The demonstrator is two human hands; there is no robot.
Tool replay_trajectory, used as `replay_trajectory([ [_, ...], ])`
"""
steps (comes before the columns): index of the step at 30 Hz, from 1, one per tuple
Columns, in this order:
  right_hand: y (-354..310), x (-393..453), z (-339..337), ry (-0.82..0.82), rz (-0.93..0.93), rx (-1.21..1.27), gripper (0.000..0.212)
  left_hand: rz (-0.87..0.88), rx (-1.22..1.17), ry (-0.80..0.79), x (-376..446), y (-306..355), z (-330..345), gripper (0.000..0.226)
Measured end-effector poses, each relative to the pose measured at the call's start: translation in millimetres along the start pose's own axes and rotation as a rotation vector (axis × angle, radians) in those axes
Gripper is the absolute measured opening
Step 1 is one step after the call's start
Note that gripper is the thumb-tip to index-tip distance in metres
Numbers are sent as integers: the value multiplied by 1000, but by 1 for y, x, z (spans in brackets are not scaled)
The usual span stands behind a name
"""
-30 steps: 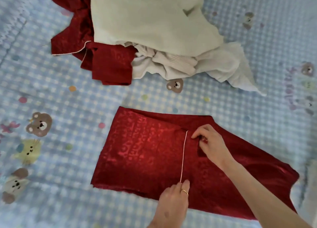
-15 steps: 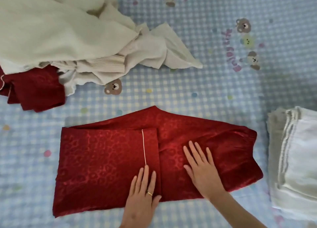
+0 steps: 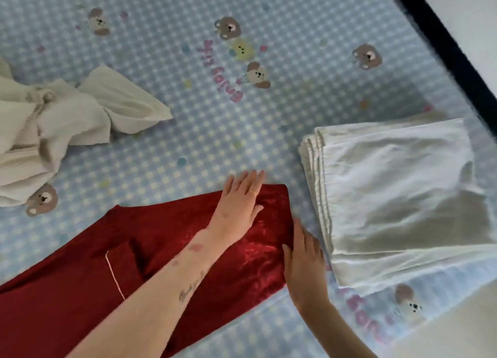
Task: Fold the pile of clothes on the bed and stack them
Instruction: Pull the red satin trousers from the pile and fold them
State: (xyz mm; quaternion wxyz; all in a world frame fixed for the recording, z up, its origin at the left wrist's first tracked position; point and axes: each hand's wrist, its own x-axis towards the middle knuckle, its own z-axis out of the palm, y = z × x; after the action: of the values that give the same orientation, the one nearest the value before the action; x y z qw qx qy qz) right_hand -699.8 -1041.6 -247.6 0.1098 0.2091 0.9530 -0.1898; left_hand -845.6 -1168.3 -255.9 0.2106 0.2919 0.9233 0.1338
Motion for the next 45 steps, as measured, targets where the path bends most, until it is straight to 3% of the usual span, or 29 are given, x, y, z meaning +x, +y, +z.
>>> replay_trajectory([
  [2,-4,0,-4,-21,46,105,57,113,40,-161,40,6,-13,71],
  [4,-9,-1,-11,-47,94,246,57,173,25,-265,56,11,-25,60],
  [7,-22,-7,-25,-33,177,435,53,147,-165,-298,46,7,-45,39],
  [10,-48,-23,-38,-29,179,482,31,130,-221,-216,10,-15,-71,23],
  [12,-74,-40,-41,-66,150,534,16,129,-173,-156,-26,-39,-86,26],
  [18,-177,-106,-15,-132,-38,652,22,88,-106,103,-161,-117,-119,28],
  [24,-285,-196,41,-353,-200,713,27,-206,-295,244,-304,-210,-111,46],
  [28,-347,-237,91,-538,-259,577,33,-489,-719,298,-382,-272,-81,49],
  [32,-364,-246,139,-744,-382,414,46,-638,-541,298,-424,-308,-35,57],
  [34,-344,-227,143,-629,-382,425,45,-899,-665,384,-436,-304,-11,49],
  [36,-307,-196,139,-241,-279,342,38,-1123,-791,496,-449,-290,14,29],
  [38,-268,-161,127,-1,-52,103,40,-1195,-849,447,-457,-268,38,42],
  [40,-242,-143,120,-66,110,-106,45,-1254,-972,399,-460,-244,54,41],
  [42,-234,-143,124,-187,118,-220,47,-1314,-1070,383,-459,-229,57,37],
  [45,-238,-148,127,-306,86,-35,46,-1327,-1151,270,-455,-226,58,34],
])
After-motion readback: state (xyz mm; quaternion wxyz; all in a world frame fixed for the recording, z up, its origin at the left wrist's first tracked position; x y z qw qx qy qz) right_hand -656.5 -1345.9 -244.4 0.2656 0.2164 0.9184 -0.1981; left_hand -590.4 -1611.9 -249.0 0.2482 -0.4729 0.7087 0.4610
